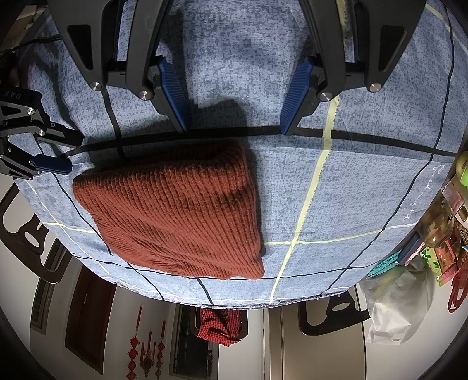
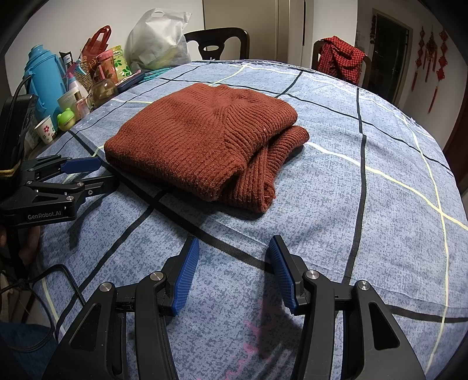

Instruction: Fold small clothes

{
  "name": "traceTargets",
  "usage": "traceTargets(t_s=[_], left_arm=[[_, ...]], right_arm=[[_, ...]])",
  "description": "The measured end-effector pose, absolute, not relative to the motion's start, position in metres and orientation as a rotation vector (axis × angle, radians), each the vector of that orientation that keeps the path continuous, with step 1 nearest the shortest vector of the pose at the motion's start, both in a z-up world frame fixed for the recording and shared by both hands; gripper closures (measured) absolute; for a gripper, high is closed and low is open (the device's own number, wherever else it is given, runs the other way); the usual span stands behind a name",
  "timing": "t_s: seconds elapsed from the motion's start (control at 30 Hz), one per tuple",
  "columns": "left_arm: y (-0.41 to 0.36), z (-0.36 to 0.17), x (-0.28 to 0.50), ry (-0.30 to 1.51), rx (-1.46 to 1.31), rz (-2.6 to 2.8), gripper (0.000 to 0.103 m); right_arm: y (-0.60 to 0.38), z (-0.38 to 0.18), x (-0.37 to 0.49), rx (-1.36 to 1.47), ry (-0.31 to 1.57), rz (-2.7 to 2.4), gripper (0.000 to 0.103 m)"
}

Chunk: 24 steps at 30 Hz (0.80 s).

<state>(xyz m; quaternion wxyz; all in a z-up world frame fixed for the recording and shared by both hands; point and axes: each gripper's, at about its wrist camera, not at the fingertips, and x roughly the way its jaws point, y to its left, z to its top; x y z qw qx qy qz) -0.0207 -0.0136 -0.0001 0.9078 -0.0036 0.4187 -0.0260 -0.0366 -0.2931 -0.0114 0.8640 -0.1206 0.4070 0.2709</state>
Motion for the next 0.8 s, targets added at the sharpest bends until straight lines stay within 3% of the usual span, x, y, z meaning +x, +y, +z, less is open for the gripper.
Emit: traceTargets(t_s=[0.37,0.53,0.8], left_arm=[[-0.0158,-0.0006,-0.02,0.873,-0.001,-0.049,0.033],[-0.0197,-0.0013,-0.0184,0.89,0.019,-0.052,0.025],[-0.0194,-0.002,-0.0177,0.903,0.018,-0.032,0.02]], right_arm=[[-0.2932,-0.0113,-0.0366,-0.253,0.853,0.568,0.052],[-0.2931,-0.0112,-0.0367,-0.253,0.853,0.568,0.052],[-0.2932,-0.0111,-0.0367,-0.252,0.853,0.568,0.052]])
